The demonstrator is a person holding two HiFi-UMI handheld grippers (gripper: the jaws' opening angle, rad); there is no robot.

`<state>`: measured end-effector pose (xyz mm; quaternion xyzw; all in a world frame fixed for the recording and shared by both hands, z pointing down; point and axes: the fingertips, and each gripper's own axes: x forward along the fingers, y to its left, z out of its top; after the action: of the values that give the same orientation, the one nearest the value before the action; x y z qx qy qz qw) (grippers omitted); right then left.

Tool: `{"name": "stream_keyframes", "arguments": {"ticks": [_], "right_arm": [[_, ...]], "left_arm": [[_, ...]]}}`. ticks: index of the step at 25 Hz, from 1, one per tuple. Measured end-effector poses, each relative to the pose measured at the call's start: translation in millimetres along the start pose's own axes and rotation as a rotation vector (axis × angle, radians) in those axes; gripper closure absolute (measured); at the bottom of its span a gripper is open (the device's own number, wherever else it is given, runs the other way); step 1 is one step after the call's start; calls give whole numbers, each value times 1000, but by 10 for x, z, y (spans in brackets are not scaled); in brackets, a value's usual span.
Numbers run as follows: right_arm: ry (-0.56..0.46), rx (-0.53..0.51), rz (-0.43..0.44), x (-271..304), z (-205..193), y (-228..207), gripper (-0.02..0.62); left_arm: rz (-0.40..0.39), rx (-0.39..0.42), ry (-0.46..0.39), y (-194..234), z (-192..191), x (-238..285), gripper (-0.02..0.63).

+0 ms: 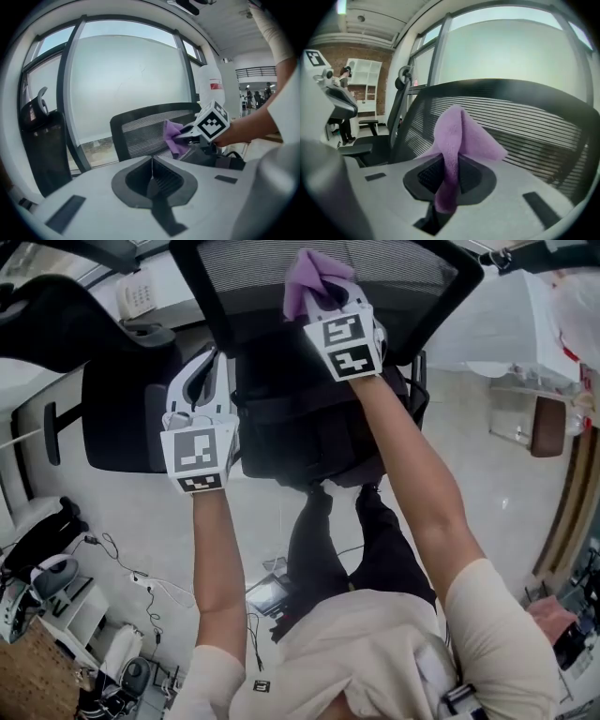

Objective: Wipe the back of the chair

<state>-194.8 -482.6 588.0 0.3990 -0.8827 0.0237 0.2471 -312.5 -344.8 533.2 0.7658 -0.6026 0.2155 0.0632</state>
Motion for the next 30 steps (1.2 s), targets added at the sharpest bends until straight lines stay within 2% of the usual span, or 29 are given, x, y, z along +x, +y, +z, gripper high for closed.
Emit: {"name": "stream_keyframes", "arguments": {"ticks": [4, 6, 10, 14, 19, 22, 26, 30], "right_arm": [[21, 122, -205, -772, -491, -1106, 548], [23, 170, -285, -1109, -667, -1517, 548], [20, 173, -302, -1321, -754, -1718, 548], [12, 181, -288, -1278, -721, -1700, 549], [11, 165, -259, -1092, -640, -1525, 549], [10, 132, -216, -825, -507, -1232, 549], [2, 58, -85, -233, -159, -517, 549], [11, -27, 99, 362, 174, 509, 549]], "left_arm": [[-65, 27, -31, -464, 320, 327, 597], [-96, 38, -39, -703, 437, 470, 597], [-144, 53, -41, -1089, 580, 641, 597], [-155, 61, -43, -1214, 624, 653, 597], [-115, 37, -38, -987, 479, 493, 597], [-76, 12, -35, -693, 346, 323, 597], [-13, -22, -16, -246, 70, 14, 597], [51, -60, 15, 139, -286, -309, 597]]}}
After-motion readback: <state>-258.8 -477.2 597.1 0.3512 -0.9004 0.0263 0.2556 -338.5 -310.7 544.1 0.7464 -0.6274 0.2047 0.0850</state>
